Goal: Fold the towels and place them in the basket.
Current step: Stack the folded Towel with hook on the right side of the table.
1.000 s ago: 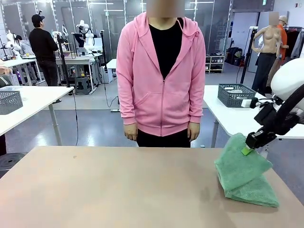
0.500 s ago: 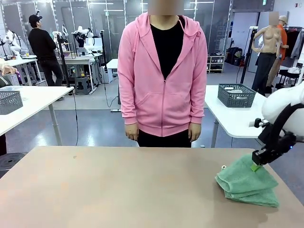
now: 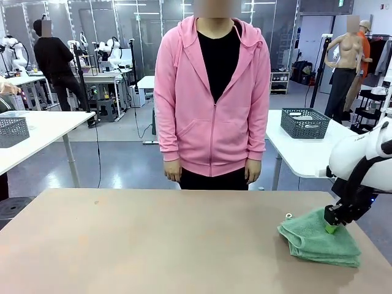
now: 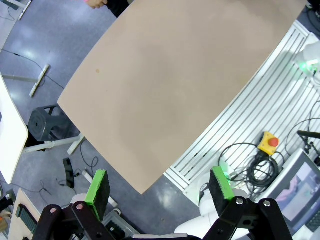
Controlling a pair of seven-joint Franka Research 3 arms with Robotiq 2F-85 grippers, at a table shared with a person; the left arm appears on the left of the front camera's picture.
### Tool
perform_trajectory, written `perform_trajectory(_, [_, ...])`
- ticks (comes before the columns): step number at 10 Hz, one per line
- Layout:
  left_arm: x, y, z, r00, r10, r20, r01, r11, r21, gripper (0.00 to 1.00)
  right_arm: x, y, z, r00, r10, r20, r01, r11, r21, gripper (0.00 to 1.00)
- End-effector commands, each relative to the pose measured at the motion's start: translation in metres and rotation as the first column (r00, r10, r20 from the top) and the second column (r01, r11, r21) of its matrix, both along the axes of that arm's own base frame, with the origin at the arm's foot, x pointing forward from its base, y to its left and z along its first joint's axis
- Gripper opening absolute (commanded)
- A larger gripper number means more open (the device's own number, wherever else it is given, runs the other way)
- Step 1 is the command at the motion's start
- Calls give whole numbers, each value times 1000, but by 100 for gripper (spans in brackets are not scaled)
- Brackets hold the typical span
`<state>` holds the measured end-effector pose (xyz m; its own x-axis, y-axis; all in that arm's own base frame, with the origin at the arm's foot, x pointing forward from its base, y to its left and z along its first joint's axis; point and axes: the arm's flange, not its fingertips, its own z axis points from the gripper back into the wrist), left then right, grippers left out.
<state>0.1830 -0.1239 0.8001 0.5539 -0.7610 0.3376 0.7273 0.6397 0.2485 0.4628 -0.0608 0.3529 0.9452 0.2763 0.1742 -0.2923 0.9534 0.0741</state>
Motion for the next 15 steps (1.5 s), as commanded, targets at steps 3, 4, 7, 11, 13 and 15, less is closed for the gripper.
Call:
perform_trajectory(3, [-1, 1, -2, 1000, 1, 13, -1, 1000, 0, 100, -22, 14, 17, 999, -53, 10, 54, 994, -94, 100])
perform_trajectory(4, [-1, 1, -2, 1000, 1, 13, -1, 1000, 0, 100, -26, 16, 23, 998, -64, 20, 66, 992, -106, 100])
perform_trajectory(7, [-1, 1, -2, 1000, 1, 13, -1, 1000, 0, 100, -32, 26, 39, 995, -81, 54, 88, 988, -125, 100])
perform_trajectory(11, [-1, 1, -2, 1000, 1, 13, -1, 1000, 0, 100, -26, 18, 38, 997, -48, 54, 54, 994, -98, 100])
perform_trajectory(13, [-1, 1, -2, 1000, 1, 13, -1, 1000, 0, 100, -26, 18, 38, 997, -48, 54, 54, 994, -98, 100])
perform_trajectory(15, [-1, 1, -2, 1000, 1, 13, -1, 1000, 0, 100, -26, 18, 38, 997, -48, 54, 54, 994, -98, 100])
